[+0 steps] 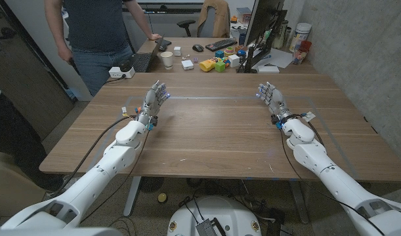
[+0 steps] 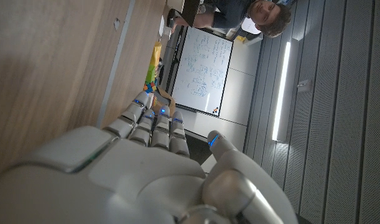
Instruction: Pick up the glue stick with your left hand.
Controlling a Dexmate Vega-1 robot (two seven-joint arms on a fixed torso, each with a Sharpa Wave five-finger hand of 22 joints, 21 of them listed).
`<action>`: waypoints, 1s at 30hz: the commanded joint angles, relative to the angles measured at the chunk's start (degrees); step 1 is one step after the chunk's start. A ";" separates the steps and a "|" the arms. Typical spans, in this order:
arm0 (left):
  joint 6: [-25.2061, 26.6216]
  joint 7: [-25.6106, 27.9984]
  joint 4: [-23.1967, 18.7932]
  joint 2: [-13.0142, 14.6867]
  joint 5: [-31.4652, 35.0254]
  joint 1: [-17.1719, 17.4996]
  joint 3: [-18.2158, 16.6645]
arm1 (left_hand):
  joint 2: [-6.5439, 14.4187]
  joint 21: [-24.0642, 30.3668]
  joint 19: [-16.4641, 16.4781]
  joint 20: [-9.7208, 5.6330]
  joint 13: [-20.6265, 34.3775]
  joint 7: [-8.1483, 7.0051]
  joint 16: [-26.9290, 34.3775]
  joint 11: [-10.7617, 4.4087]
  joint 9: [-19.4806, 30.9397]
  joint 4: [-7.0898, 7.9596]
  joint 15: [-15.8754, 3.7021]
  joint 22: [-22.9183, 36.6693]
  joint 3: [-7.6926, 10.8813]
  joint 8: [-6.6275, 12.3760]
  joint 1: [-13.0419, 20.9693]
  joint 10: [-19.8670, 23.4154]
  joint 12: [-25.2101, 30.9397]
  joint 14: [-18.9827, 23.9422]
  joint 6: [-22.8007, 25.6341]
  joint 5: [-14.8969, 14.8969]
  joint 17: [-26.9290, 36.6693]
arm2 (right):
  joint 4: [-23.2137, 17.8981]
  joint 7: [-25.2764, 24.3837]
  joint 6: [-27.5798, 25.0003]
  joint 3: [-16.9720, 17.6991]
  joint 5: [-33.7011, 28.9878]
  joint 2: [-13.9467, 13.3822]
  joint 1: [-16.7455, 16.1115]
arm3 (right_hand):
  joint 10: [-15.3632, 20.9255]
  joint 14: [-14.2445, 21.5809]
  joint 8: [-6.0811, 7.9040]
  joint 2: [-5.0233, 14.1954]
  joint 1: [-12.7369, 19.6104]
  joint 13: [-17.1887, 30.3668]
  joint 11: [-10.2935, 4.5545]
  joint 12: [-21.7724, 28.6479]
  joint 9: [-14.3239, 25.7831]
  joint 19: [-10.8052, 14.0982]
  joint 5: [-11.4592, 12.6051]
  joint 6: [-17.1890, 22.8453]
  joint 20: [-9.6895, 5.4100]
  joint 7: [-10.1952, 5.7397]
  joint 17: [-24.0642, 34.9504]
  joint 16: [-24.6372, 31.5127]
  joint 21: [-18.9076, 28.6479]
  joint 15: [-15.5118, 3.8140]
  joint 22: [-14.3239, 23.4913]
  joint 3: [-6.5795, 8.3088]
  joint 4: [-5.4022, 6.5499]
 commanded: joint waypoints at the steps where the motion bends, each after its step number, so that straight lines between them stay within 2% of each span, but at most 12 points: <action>1: 0.09 1.36 -2.27 0.88 -0.31 1.86 -0.76 | 3.25 0.37 0.26 0.34 0.19 0.51 0.31 0.53 0.10 -0.13 0.39 0.13 0.36 0.27 -0.07 -0.17 0.30 -0.03 -0.10 0.42 0.31 | -1.59 12.93 -5.80 21.91 -20.05 19.61 -2.05 | 0.49 0.51 0.18 3.99 0.09 0.17 0.06 0.38 0.26 0.57 0.38 0.44 -0.81 -0.07 0.09 0.25 0.27 -0.12 0.16 0.41 -0.12; 7: -1.08 2.64 -2.37 0.83 1.02 1.95 -0.87 | 3.23 0.33 0.29 0.34 0.19 0.43 0.31 0.48 0.10 -0.15 0.41 0.12 0.28 0.28 -0.10 -0.14 0.32 -0.03 -0.11 0.48 0.30 | -2.36 18.54 -7.00 29.47 -28.06 26.49 -0.80 | 0.50 0.50 0.18 3.99 0.07 0.17 0.03 0.37 0.26 0.64 0.37 0.46 -0.82 -0.10 0.09 0.24 0.14 -0.08 0.16 0.43 -0.13; 9: -1.25 5.09 -3.22 1.08 2.99 2.19 -0.92 | 3.18 0.39 0.59 0.32 0.19 0.34 0.46 0.43 0.09 -0.25 0.30 0.11 0.24 0.32 -0.04 0.18 0.44 0.38 -0.02 0.53 0.28 | -2.27 19.96 -6.95 31.35 -29.99 28.15 -0.26 | 0.49 0.48 0.16 3.98 0.05 0.17 0.02 0.36 0.27 0.67 0.37 0.44 -0.83 -0.12 0.10 0.23 0.08 -0.14 0.16 0.42 -0.13; 12: -0.66 9.63 -5.05 1.70 6.43 2.74 -1.14 | 2.82 0.71 2.22 1.28 0.22 -0.69 1.09 0.74 0.09 -0.96 0.75 -0.01 0.24 0.97 0.62 2.59 1.25 2.61 1.92 0.72 0.18 | -1.88 21.77 -6.66 33.73 -32.27 30.15 0.64 | 0.51 0.51 0.17 3.98 0.04 0.17 0.02 0.36 0.27 0.74 0.37 0.48 -0.78 -0.04 0.11 0.24 0.02 -0.07 0.16 0.42 -0.14; 19: -1.48 12.34 -5.39 2.17 9.43 2.67 -2.01 | 3.27 0.87 3.63 2.20 0.26 -2.32 1.36 0.71 0.09 -1.77 0.62 -0.13 0.95 1.15 1.81 4.49 1.76 4.50 3.22 0.81 0.12 | -1.18 24.52 -5.91 37.58 -35.98 33.09 2.33 | 0.50 0.54 0.18 3.93 -0.02 0.18 0.01 0.34 0.27 0.77 0.36 0.52 -0.81 -0.09 0.11 0.24 -0.14 -0.09 0.17 0.42 -0.12; 25: 0.18 14.94 -5.99 3.78 13.15 1.98 -2.47 | 2.47 0.75 4.32 1.35 0.31 -1.41 1.32 0.26 0.11 -3.13 0.03 -0.23 1.39 0.96 3.31 5.50 1.89 5.72 3.31 0.62 0.02 | -0.75 25.81 -5.40 39.53 -37.95 34.48 3.31 | 0.61 0.55 0.17 3.90 -0.05 0.18 0.08 0.37 0.27 0.80 0.37 0.54 -0.82 -0.06 0.09 0.21 -0.29 -0.18 0.17 0.45 -0.13; 30: 2.16 17.24 -6.30 5.05 16.20 1.32 -2.86 | 0.68 0.52 5.10 0.45 0.36 -0.92 1.05 -0.60 0.13 -5.45 -0.75 -0.35 1.58 0.96 5.52 6.09 1.75 6.27 3.66 0.21 -0.08 | -0.71 26.36 -4.99 40.50 -39.06 35.28 3.80 | 0.61 0.58 0.18 3.83 -0.10 0.18 0.07 0.37 0.28 0.84 0.36 0.58 -0.83 -0.06 0.08 0.21 -0.39 -0.13 0.17 0.43 -0.11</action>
